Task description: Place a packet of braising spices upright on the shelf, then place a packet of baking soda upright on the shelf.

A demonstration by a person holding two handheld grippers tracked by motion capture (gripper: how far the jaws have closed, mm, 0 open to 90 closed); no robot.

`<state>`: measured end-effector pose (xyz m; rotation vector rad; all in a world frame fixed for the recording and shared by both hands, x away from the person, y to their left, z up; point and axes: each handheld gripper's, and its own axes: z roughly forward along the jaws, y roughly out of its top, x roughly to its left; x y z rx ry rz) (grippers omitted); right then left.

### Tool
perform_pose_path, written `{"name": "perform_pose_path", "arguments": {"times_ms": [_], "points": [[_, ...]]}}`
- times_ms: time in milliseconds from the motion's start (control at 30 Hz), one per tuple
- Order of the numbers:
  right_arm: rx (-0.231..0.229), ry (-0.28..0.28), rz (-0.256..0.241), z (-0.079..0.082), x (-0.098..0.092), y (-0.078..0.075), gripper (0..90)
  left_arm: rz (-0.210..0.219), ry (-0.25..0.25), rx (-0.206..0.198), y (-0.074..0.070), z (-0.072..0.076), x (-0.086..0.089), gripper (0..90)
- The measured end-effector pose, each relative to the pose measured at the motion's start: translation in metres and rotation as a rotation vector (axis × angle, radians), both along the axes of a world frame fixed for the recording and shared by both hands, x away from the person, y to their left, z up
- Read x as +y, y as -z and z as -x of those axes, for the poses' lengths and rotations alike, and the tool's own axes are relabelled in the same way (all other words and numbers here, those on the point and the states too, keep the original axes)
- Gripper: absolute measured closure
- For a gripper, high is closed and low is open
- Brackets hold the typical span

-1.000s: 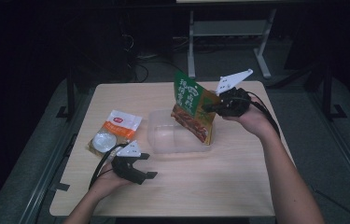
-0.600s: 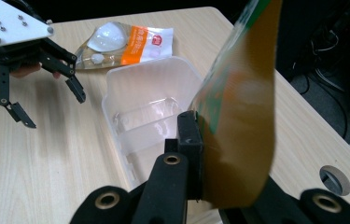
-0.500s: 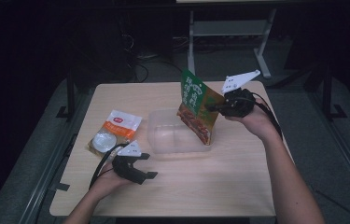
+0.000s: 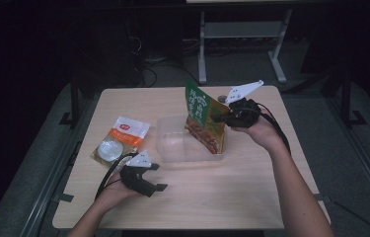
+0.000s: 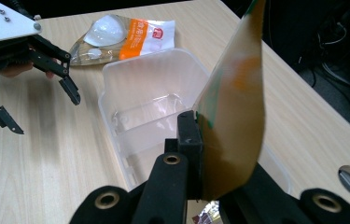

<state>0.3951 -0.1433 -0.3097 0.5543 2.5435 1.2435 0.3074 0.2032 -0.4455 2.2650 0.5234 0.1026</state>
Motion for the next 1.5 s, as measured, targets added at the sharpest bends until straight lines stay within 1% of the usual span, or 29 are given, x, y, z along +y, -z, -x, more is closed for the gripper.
{"name": "perform_pose_path", "arguments": {"times_ms": [67,167,300,333,400,500,533,567,600,633,667,733,767,800,833,900,1000,1033,1067,1100,1133,1200,1233,1267,1333,1400,1433,1467,1500], "points": [[0.014,0.0,-0.008,-0.001,0.0,0.005,89.8,0.0,-0.001,0.002,0.0,0.0,0.0,18.7],[0.022,0.006,-0.004,-0.001,0.002,0.009,89.7,-0.002,0.001,0.001,0.0,0.0,-0.001,18.7],[0.023,0.004,-0.002,-0.001,0.005,0.014,89.4,0.001,0.002,0.003,0.001,0.001,-0.001,18.7],[0.025,0.004,-0.012,-0.001,0.004,0.016,89.1,0.001,0.005,0.003,0.001,0.001,-0.001,18.7],[0.031,0.011,-0.019,0.0,0.004,0.017,87.6,-0.004,0.007,0.002,0.001,0.001,-0.002,18.7],[0.037,0.011,-0.015,0.001,0.003,0.018,85.0,-0.006,0.011,0.001,0.002,0.002,-0.002,18.7],[0.043,0.017,-0.015,0.003,0.003,0.018,76.4,-0.014,0.021,-0.002,0.002,0.002,-0.003,18.7],[0.043,0.017,-0.015,0.003,0.003,0.018,76.4,-0.014,0.021,-0.002,0.002,0.002,-0.003,18.6],[0.034,0.023,-0.013,0.004,0.002,0.017,74.2,-0.013,0.024,-0.003,0.003,0.002,-0.004,18.6],[0.032,0.03,-0.03,0.006,0.001,0.017,69.3,-0.014,0.025,-0.003,0.003,0.002,-0.004,18.6],[0.039,0.045,-0.041,0.008,-0.001,0.019,59.6,-0.016,0.025,-0.002,0.003,0.002,-0.004,18.6],[0.048,0.073,-0.05,0.01,-0.004,0.022,51.3,-0.013,0.023,-0.001,0.003,0.003,-0.005,18.4],[0.058,0.084,-0.058,0.01,-0.005,0.024,46.4,-0.014,0.023,-0.003,0.003,0.003,-0.005,18.3],[0.071,0.086,-0.057,0.01,-0.007,0.025,41.1,-0.018,0.025,-0.005,0.003,0.003,-0.004,18.1],[0.062,0.097,-0.06,0.013,-0.008,0.027,37.6,-0.018,0.024,-0.007,0.003,0.003,-0.004,17.9],[0.065,0.105,-0.074,0.016,-0.012,0.029,30.5,-0.02,0.022,-0.008,0.003,0.003,-0.004,17.3],[0.057,0.132,-0.075,0.024,-0.019,0.033,24.4,-0.016,0.012,-0.007,0.003,0.003,-0.003,16.7],[0.057,0.132,-0.075,0.024,-0.019,0.033,24.4,-0.016,0.012,-0.007,0.003,0.003,-0.003,16.8],[0.056,0.149,-0.084,0.031,-0.024,0.036,23.3,-0.02,0.014,-0.006,0.002,0.004,-0.002,16.8],[0.056,0.149,-0.084,0.031,-0.024,0.036,23.3,-0.02,0.014,-0.006,0.002,0.004,-0.002,16.7],[0.056,0.158,-0.09,0.037,-0.029,0.04,22.1,-0.03,0.018,-0.007,0.001,0.005,-0.002,16.8],[0.053,0.172,-0.082,0.045,-0.033,0.046,21.4,-0.029,0.015,-0.001,0.001,0.005,-0.001,16.8],[0.053,0.172,-0.082,0.045,-0.033,0.046,21.4,-0.029,0.015,-0.001,0.001,0.005,-0.001,16.8],[0.047,0.183,-0.085,0.053,-0.037,0.052,21.3,-0.033,0.016,0.001,0.0,0.005,0.0,16.8],[0.042,0.195,-0.096,0.062,-0.041,0.058,21.8,-0.034,0.008,-0.001,-0.002,0.006,0.001,16.8],[0.058,0.197,-0.1,0.069,-0.046,0.063,21.6,-0.04,0.004,-0.002,-0.005,0.006,0.003,16.8],[0.058,0.197,-0.1,0.069,-0.046,0.063,21.6,-0.04,0.004,-0.002,-0.005,0.006,0.003,16.8],[0.071,0.199,-0.097,0.078,-0.049,0.071,20.9,-0.05,-0.008,-0.001,-0.007,0.006,0.006,17.1],[0.071,0.199,-0.091,0.081,-0.05,0.074,20.1,-0.056,-0.008,-0.003,-0.008,0.006,0.007,17.2]]}}
